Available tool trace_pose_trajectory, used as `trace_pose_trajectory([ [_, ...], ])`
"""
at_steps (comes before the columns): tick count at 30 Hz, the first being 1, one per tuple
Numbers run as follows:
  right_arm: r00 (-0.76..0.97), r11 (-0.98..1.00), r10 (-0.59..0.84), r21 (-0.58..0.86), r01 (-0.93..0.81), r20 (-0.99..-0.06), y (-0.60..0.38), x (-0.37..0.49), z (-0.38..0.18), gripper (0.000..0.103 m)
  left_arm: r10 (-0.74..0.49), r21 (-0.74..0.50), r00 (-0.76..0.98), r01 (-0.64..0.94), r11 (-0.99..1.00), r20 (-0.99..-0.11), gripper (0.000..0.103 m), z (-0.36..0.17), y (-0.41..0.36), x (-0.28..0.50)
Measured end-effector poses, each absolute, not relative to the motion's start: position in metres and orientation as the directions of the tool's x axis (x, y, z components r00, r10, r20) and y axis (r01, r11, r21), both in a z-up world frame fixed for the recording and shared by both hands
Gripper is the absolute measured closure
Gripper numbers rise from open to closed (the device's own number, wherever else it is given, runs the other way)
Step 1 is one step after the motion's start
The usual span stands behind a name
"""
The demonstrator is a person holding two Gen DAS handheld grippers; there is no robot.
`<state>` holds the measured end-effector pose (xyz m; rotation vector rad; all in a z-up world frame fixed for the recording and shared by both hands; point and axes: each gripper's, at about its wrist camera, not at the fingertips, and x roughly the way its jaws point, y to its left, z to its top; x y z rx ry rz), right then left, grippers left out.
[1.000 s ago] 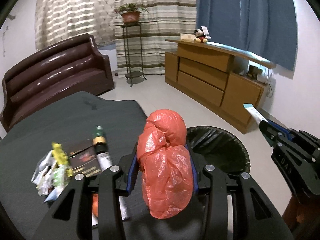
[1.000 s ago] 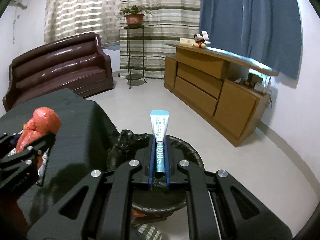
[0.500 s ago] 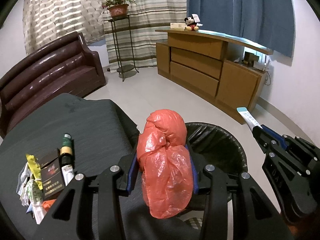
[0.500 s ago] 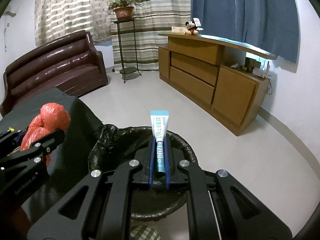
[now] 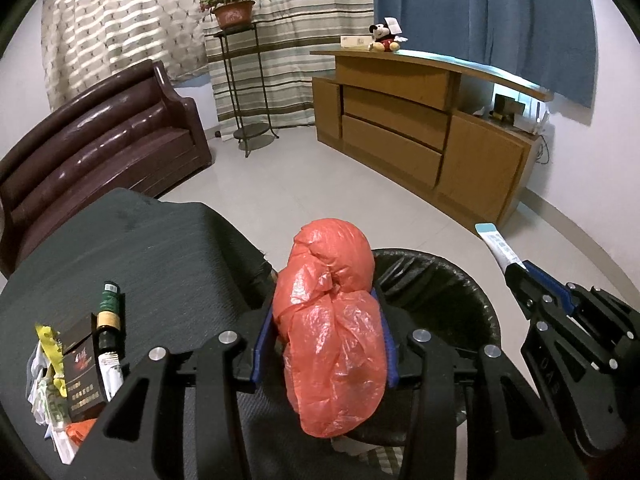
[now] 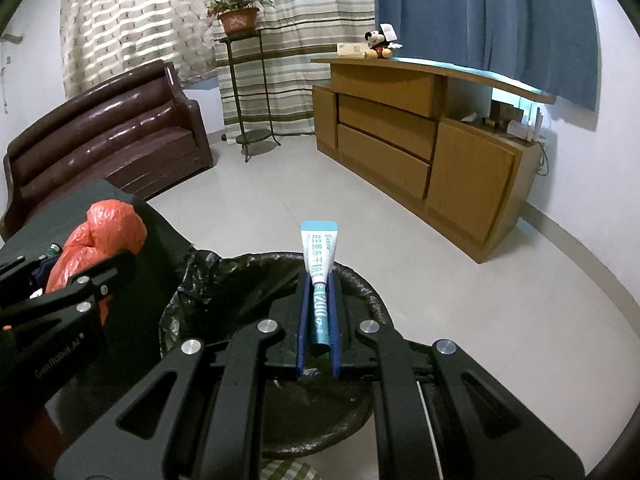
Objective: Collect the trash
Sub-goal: 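Carry the red bag and toothpaste tube with both tools over the black bin, then open both tools to drop the bag and tube into the bin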
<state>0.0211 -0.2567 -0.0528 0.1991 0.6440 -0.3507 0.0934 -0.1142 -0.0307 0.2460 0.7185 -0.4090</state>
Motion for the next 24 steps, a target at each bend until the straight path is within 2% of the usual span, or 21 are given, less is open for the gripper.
trace_pose_trajectory([
  [3,0.743,0.92,-0.251,0.085,0.382,-0.621,-0.261,0.024,-0.053,0.092,-0.271,0.082,0.678,0.44,0.894,-0.683,0.057,-0.033,-0.116,0.095],
  [4,0.742,0.92,-0.25,0.087,0.382,-0.622,-0.261,0.025,-0.054,0.09,-0.269,0.083,0.678,0.439,0.894,-0.684,0.053,-0.034,-0.117,0.095],
  [5,0.742,0.92,-0.25,0.087,0.383,-0.622,-0.262,0.025,-0.053,0.086,-0.268,0.084,0.678,0.439,0.895,-0.684,0.05,-0.034,-0.117,0.095],
  [6,0.743,0.919,-0.252,0.087,0.384,-0.62,-0.262,0.025,-0.053,0.077,-0.272,0.082,0.679,0.44,0.894,-0.682,0.046,-0.034,-0.117,0.095],
  [7,0.745,0.918,-0.253,0.089,0.386,-0.618,-0.262,0.025,-0.053,0.073,-0.273,0.081,0.679,0.441,0.894,-0.681,0.044,-0.035,-0.117,0.095],
  [12,0.741,0.912,-0.26,0.095,0.398,-0.619,-0.266,0.023,-0.052,0.072,-0.269,0.08,0.677,0.437,0.896,-0.685,0.038,-0.037,-0.115,0.096],
  [16,0.739,0.907,-0.268,0.097,0.411,-0.618,-0.267,0.019,-0.052,0.064,-0.265,0.076,0.681,0.427,0.901,-0.682,0.033,-0.038,-0.114,0.096],
  [19,0.736,0.905,-0.271,0.095,0.414,-0.621,-0.266,0.017,-0.052,0.06,-0.269,0.073,0.686,0.425,0.902,-0.677,0.032,-0.036,-0.112,0.095],
  [21,0.736,0.903,-0.276,0.095,0.418,-0.618,-0.265,0.015,-0.051,0.048,-0.269,0.073,0.688,0.424,0.903,-0.673,0.032,-0.036,-0.112,0.094],
  [24,0.739,0.902,-0.286,0.089,0.422,-0.611,-0.26,0.013,-0.05,0.035,-0.269,0.07,0.691,0.421,0.905,-0.671,0.032,-0.033,-0.107,0.092],
])
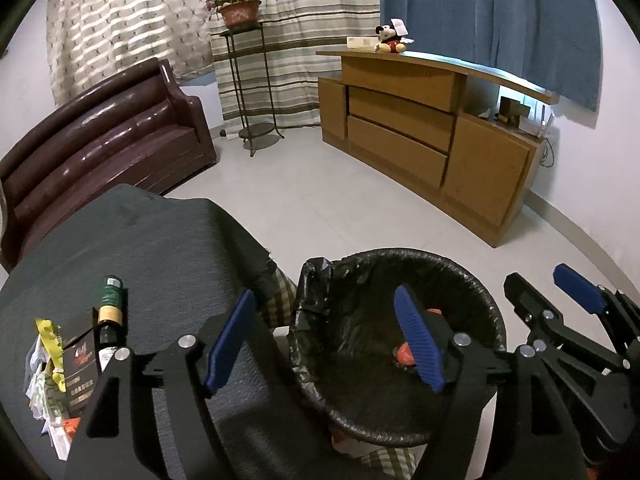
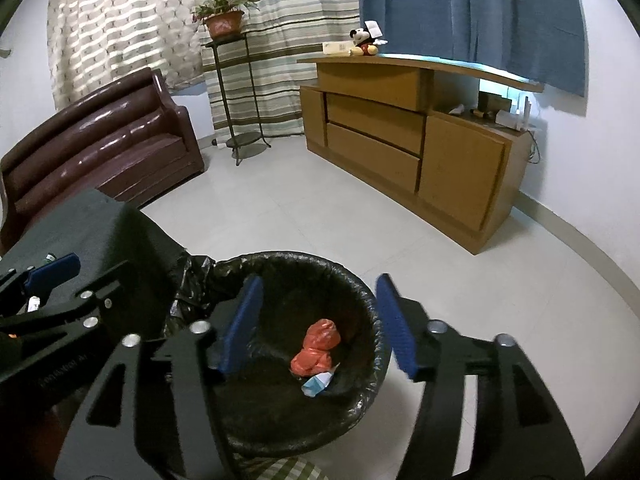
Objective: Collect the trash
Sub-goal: 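Open both tools to drop the bag and tube into the bin, then reach the left tool to the green-white packet and close on it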
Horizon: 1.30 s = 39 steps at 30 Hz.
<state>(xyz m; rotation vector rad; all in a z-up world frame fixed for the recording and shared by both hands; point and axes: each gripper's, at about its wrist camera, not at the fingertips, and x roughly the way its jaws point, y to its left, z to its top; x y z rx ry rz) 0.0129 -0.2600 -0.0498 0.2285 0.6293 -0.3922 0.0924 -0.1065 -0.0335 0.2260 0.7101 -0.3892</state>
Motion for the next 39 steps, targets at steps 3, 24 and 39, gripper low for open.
trace_pose_trajectory([
  [3,0.739,0.897,-0.299,0.085,0.433,-0.604,-0.254,0.01,-0.05,0.022,-0.266,0.067,0.691,0.414,0.908,-0.672,0.031,-0.032,-0.098,0.089],
  [24,0.762,0.964,-0.151,0.076,0.254,-0.629,-0.159,0.016,-0.033,0.022,-0.063,0.095,0.755,0.164,0.982,-0.653,0.031,-0.01,0.04,0.068],
  [39,0.774,0.989,-0.069,0.062,0.138,-0.63,-0.089,0.025,-0.025,0.028,0.012,0.067,0.721,0.048,0.997,-0.693,0.031,-0.034,0.12,0.057],
])
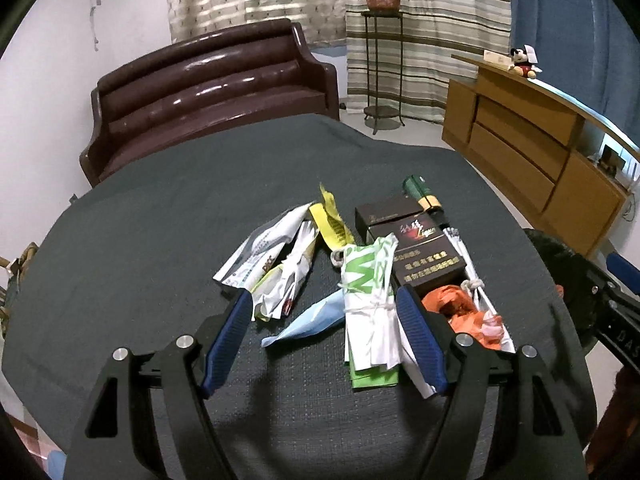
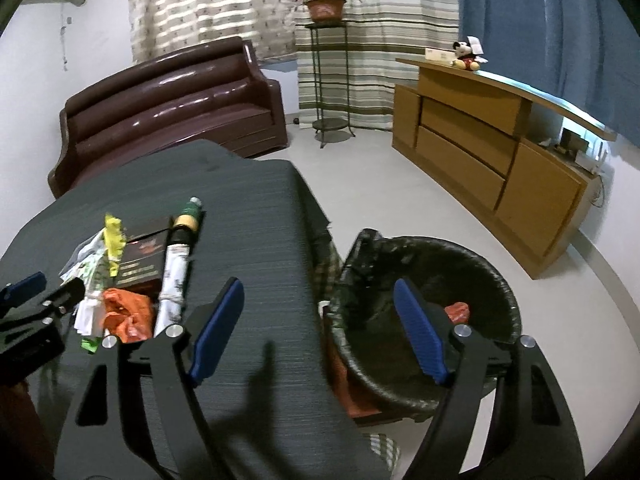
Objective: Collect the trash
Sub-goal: 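Reach the left tool to the green-white packet and close on it, then grasp the orange plastic bag with the right tool while the left holds the packet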
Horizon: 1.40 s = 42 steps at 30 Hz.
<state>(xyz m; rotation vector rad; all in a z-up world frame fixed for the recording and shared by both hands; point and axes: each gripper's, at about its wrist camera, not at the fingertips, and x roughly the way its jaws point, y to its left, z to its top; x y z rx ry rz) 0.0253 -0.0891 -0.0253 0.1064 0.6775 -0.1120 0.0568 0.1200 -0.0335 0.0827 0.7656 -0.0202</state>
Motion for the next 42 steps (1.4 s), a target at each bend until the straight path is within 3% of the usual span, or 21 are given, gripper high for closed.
trace_pose_trajectory([
  [5,0.767,0.989,-0.066,0.058,0.133,-0.638,-0.084,0.026,-0.027,0.028,-0.013,0.061,0.71,0.079,0.995,-0.704,0.035,-0.038,0.115,0.06],
  [8,0.764,0.99,-0.06,0.061,0.129,-0.643,-0.083,0.025,-0.027,0.027,-0.023,0.061,0.699,0.094,0.994,-0.715,0.043,-0.046,0.112,0.062],
  [12,0.761,0.991,-0.055,0.06,0.122,-0.646,-0.079,0.026,-0.029,0.027,-0.065,0.025,0.68,0.122,0.992,-0.731,0.062,-0.051,0.117,0.064],
  [16,0.757,0.992,-0.049,0.059,0.115,-0.652,-0.076,0.027,-0.032,0.027,-0.08,0.022,0.682,0.14,0.99,-0.727,0.067,-0.05,0.118,0.061],
  [26,0.765,0.996,-0.012,0.063,0.069,-0.644,-0.061,0.025,-0.028,0.03,-0.076,0.026,0.692,0.135,0.99,-0.718,0.068,-0.04,0.14,0.04],
  [28,0.763,0.997,0.006,0.064,0.047,-0.646,-0.053,0.025,-0.028,0.034,-0.059,0.031,0.696,0.116,0.993,-0.716,0.068,-0.037,0.149,0.038],
  [42,0.743,0.993,0.113,0.05,-0.107,-0.66,0.01,0.025,-0.029,0.036,0.081,0.068,0.7,-0.047,0.997,-0.709,0.068,-0.037,0.212,0.043],
])
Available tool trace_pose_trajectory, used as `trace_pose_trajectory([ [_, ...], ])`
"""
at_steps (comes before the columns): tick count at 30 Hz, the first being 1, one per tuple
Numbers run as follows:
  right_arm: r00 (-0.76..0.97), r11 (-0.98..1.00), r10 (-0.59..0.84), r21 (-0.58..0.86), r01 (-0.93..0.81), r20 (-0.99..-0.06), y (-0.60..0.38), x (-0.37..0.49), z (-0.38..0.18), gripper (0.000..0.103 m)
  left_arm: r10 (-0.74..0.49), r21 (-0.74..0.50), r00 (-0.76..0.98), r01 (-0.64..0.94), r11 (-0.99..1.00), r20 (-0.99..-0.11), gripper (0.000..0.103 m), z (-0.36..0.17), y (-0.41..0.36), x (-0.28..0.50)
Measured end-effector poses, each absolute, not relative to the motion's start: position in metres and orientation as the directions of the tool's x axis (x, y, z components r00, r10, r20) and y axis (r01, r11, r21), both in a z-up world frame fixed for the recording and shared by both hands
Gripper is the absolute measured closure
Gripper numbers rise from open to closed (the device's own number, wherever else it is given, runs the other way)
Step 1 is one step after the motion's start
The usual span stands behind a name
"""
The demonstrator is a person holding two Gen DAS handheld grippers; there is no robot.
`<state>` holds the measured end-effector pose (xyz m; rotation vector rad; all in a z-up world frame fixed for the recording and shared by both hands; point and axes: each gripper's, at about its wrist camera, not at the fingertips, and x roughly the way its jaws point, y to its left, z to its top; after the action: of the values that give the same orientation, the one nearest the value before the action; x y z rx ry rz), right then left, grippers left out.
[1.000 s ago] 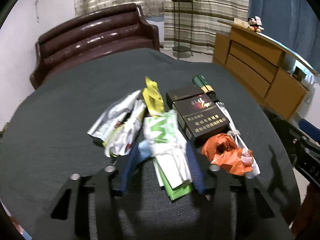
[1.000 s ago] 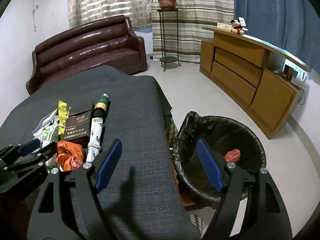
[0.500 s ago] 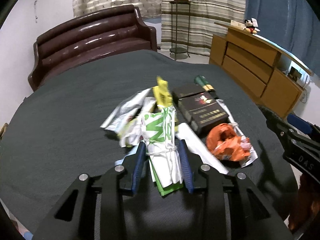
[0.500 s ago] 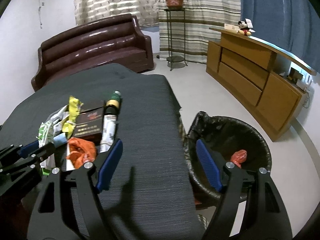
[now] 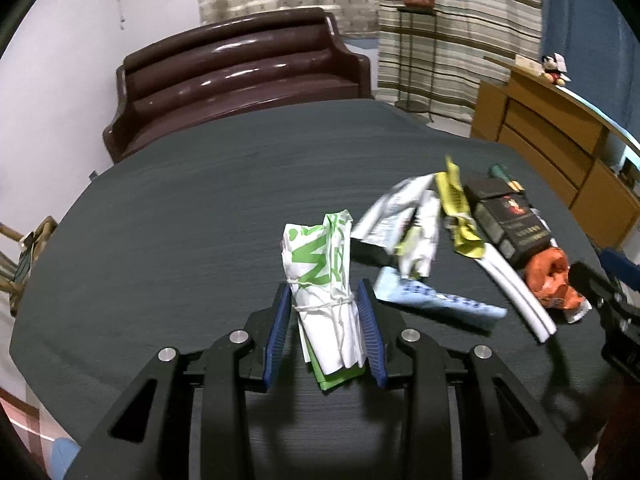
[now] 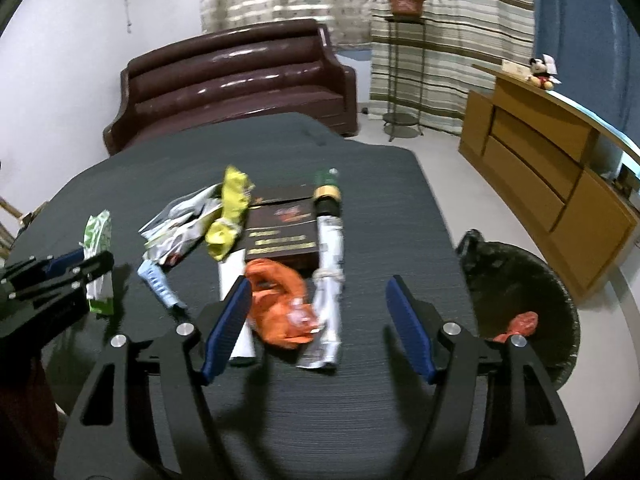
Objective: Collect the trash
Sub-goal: 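Grasp the orange plastic bag with the right tool while the left holds the packet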
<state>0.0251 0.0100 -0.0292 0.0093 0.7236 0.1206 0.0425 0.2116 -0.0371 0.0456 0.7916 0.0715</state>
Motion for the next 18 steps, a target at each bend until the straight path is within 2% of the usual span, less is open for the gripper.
trace_pose_trajectory([
  [3,0.728,0.992,0.122,0.049,-0.12,-0.675,0.017,0.028,-0.034,0.041,0.091,0.064,0.701,-0.065,0.996,-0.707,0.068,-0.037,0.219,0.043],
  [7,0.712,0.992,0.114,0.04,-0.12,-0.692,0.022,0.03,-0.039,0.042,0.1,0.059,0.698,-0.083,0.995,-0.709,0.068,-0.038,0.226,0.042],
  [15,0.702,0.991,0.108,0.019,-0.133,-0.704,0.028,0.031,-0.043,0.06,0.097,0.046,0.695,-0.091,0.995,-0.713,0.068,-0.038,0.23,0.046],
  [18,0.706,0.991,0.107,0.015,-0.136,-0.701,0.029,0.029,-0.042,0.061,0.095,0.045,0.697,-0.089,0.995,-0.711,0.068,-0.038,0.23,0.047],
])
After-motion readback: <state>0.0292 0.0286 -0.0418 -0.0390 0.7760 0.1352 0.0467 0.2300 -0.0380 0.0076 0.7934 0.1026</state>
